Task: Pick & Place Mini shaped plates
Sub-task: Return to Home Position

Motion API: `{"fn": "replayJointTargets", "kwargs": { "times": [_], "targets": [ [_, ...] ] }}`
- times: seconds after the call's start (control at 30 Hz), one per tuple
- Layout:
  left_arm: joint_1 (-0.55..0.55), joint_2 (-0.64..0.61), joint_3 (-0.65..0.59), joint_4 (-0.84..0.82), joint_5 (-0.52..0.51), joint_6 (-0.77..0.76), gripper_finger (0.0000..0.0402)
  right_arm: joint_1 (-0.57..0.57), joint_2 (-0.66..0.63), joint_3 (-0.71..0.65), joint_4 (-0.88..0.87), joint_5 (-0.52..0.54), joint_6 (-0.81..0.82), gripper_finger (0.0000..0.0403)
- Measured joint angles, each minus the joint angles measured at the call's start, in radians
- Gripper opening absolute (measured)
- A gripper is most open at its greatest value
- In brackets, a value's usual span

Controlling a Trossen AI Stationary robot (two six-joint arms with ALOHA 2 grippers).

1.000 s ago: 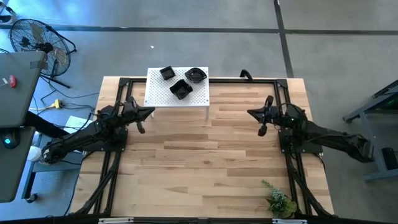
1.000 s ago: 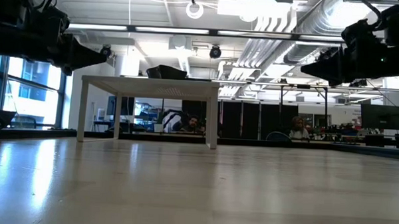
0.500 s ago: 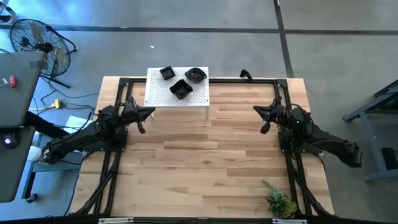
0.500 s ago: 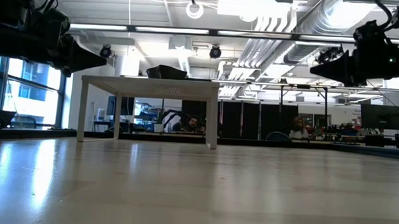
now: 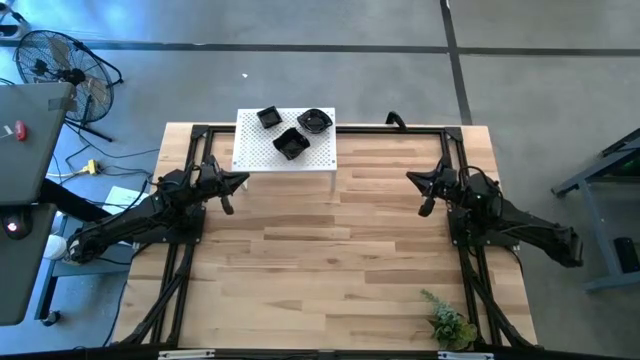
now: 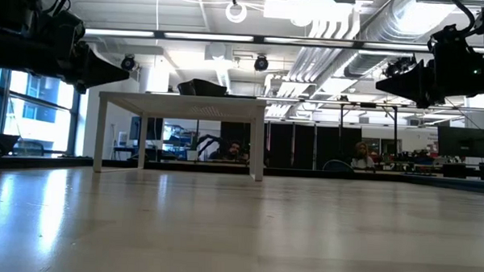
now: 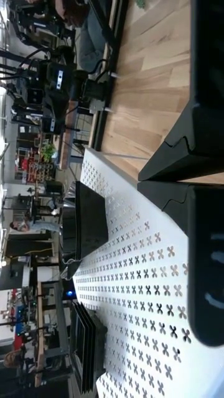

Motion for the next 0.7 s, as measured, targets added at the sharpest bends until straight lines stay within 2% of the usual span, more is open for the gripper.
{"fn": "replayJointTargets", "kwargs": {
  "times": [0.7],
  "targets": [
    [0.0, 0.0, 0.0, 0.0, 0.0, 0.0, 0.0001, 0.0, 0.0, 0.0, -0.004, -0.002, 0.0, 0.0012]
  ]
}}
